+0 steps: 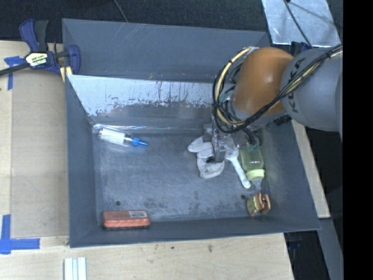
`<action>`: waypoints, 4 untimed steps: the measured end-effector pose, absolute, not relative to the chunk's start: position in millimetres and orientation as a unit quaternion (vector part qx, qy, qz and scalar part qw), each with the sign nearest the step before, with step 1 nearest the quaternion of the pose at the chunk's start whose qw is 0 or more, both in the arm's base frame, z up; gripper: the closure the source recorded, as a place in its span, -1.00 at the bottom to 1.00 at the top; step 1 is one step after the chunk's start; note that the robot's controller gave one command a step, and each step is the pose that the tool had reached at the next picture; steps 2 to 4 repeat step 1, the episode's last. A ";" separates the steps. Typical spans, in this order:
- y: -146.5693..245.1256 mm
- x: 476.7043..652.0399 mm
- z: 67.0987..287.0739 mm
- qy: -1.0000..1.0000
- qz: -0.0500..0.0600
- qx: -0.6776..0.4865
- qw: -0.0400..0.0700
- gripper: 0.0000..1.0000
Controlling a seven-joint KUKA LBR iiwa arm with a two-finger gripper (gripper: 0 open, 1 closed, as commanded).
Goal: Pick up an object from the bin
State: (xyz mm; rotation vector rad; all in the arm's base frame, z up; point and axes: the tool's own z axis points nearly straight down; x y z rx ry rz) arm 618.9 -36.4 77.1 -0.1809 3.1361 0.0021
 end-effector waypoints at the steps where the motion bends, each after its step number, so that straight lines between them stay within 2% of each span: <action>1: -34.8 617.5 253.7 0.999 0.000 -0.044 0.005 1.00; 4: -34.8 617.5 253.7 0.999 0.000 -0.044 0.005 1.00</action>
Offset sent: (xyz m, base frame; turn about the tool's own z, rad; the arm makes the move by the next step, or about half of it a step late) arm 0.0000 0.0000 0.0000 0.0000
